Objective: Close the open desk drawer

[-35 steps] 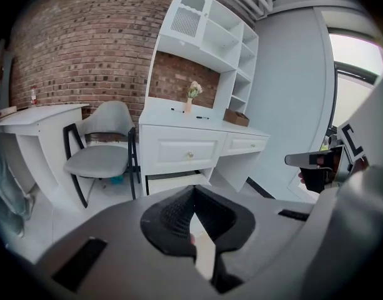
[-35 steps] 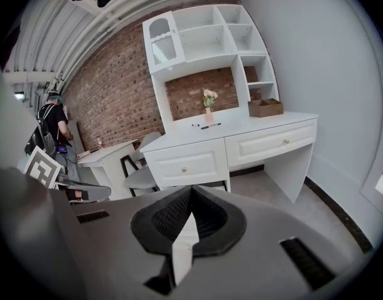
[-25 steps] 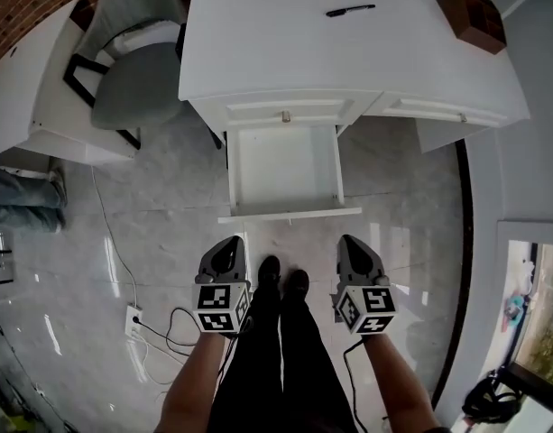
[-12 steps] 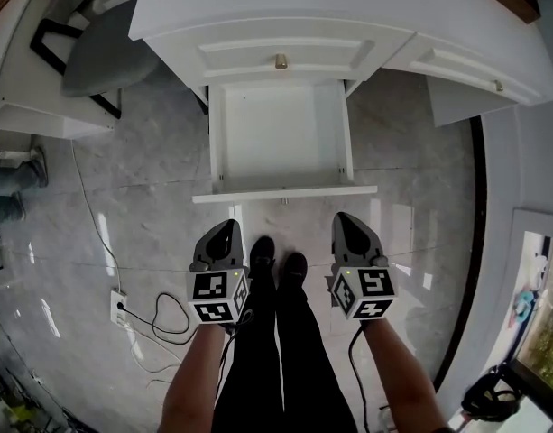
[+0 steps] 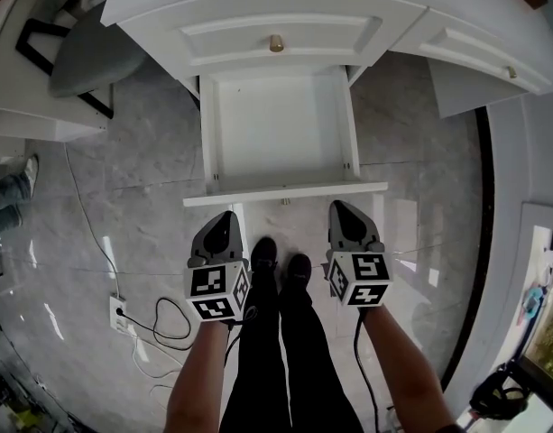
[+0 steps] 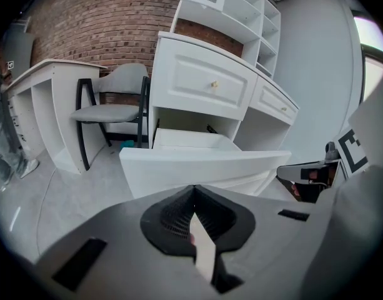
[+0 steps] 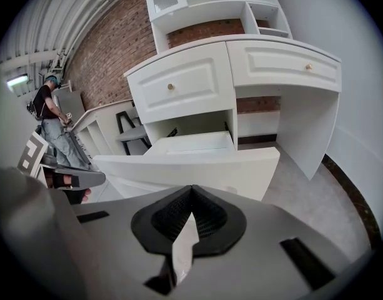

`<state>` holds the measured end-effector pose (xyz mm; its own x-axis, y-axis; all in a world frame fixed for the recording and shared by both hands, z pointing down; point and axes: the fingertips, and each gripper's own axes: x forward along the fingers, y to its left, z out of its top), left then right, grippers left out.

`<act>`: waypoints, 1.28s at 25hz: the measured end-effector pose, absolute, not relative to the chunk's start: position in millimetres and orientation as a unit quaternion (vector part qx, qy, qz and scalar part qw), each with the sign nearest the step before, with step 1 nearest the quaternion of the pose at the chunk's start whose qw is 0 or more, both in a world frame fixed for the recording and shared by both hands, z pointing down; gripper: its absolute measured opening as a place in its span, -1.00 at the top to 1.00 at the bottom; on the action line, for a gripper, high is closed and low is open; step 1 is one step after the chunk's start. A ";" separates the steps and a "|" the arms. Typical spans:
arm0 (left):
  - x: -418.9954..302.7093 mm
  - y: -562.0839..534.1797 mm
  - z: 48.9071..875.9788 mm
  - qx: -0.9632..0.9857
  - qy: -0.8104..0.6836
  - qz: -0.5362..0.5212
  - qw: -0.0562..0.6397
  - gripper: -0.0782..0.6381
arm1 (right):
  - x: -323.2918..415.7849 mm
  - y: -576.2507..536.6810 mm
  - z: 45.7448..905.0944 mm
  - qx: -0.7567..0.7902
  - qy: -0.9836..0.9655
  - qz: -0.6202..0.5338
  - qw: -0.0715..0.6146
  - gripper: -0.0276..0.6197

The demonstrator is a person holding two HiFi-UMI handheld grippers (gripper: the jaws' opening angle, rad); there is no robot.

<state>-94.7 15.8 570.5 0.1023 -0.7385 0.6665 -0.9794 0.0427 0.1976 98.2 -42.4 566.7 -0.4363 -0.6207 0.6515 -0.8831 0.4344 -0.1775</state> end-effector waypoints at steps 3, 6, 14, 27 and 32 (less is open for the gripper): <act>-93.6 13.6 576.8 0.667 -0.644 0.185 0.325 0.76 | 96.1 -46.8 574.2 0.468 -0.806 0.256 0.256 0.90; -93.8 12.4 580.8 0.666 -0.646 0.183 0.325 0.76 | 94.8 -50.4 579.0 0.469 -0.806 0.256 0.256 0.90; -95.2 3.2 583.7 0.663 -0.653 0.173 0.322 0.76 | 94.3 -54.8 583.7 0.467 -0.808 0.255 0.255 0.90; -104.7 -25.9 582.3 0.657 -0.664 0.164 0.318 0.76 | 86.8 -79.7 582.8 0.471 -0.807 0.248 0.256 0.90; -110.8 -47.0 582.5 0.652 -0.672 0.153 0.316 0.76 | 81.2 -100.1 583.1 0.474 -0.808 0.242 0.252 0.90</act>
<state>-110.8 -47.0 582.5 0.0506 -0.7793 0.6247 -0.9732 0.1019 0.2060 81.2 -100.1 583.1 -0.4234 -0.6448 0.6363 -0.8883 0.4336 -0.1517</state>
